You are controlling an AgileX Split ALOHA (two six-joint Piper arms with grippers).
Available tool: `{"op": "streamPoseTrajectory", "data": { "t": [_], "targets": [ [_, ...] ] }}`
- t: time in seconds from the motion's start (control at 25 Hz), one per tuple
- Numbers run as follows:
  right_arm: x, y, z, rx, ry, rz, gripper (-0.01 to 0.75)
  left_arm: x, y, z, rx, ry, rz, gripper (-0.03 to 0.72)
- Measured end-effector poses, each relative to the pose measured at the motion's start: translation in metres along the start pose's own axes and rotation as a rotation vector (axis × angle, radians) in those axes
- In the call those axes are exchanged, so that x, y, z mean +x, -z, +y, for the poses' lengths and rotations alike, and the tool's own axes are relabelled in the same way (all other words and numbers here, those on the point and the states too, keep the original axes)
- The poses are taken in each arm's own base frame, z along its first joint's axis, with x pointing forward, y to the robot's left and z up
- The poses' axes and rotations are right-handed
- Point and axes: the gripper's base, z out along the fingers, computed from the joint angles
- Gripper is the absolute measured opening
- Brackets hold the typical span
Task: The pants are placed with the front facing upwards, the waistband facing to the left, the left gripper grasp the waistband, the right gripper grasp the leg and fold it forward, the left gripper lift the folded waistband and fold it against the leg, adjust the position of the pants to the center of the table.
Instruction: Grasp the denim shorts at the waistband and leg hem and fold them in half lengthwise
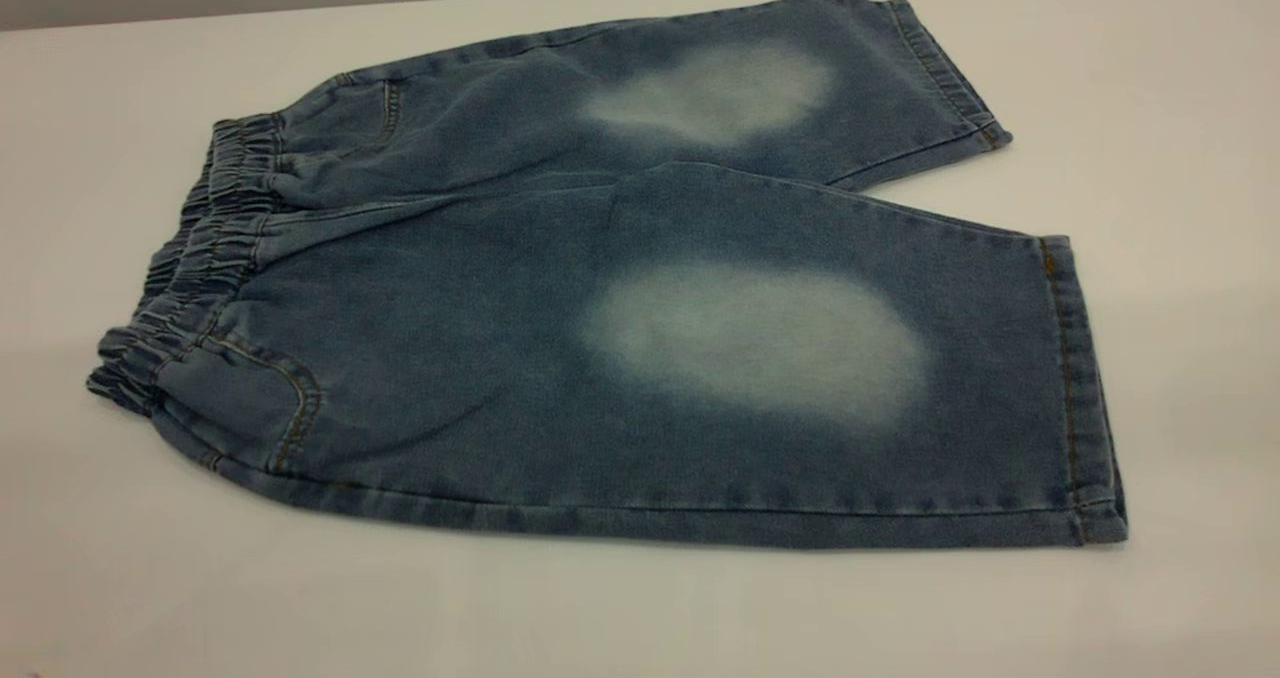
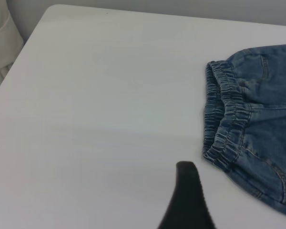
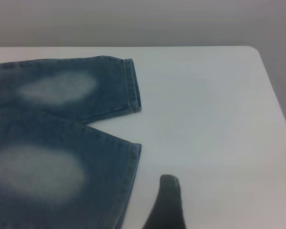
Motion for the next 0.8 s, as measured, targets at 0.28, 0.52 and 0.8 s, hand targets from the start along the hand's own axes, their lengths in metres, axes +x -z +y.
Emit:
{"op": "streamPoseTrajectory", "data": {
  "t": [0.28, 0.52, 0.8],
  "targets": [
    [-0.001, -0.004, 0.004, -0.048, -0.034, -0.025, 0.549, 0.000, 0.000, 0.000, 0.000, 0.000, 0.000, 0.493],
    [-0.001, -0.003, 0.004, -0.049, -0.035, -0.024, 0.549, 0.000, 0.000, 0.000, -0.003, -0.006, -0.001, 0.493],
    [-0.003, -0.001, 0.012, -0.132, -0.084, -0.027, 0.549, -0.013, -0.006, -0.002, 0.003, -0.025, 0.056, 0.489]
  ]
}}
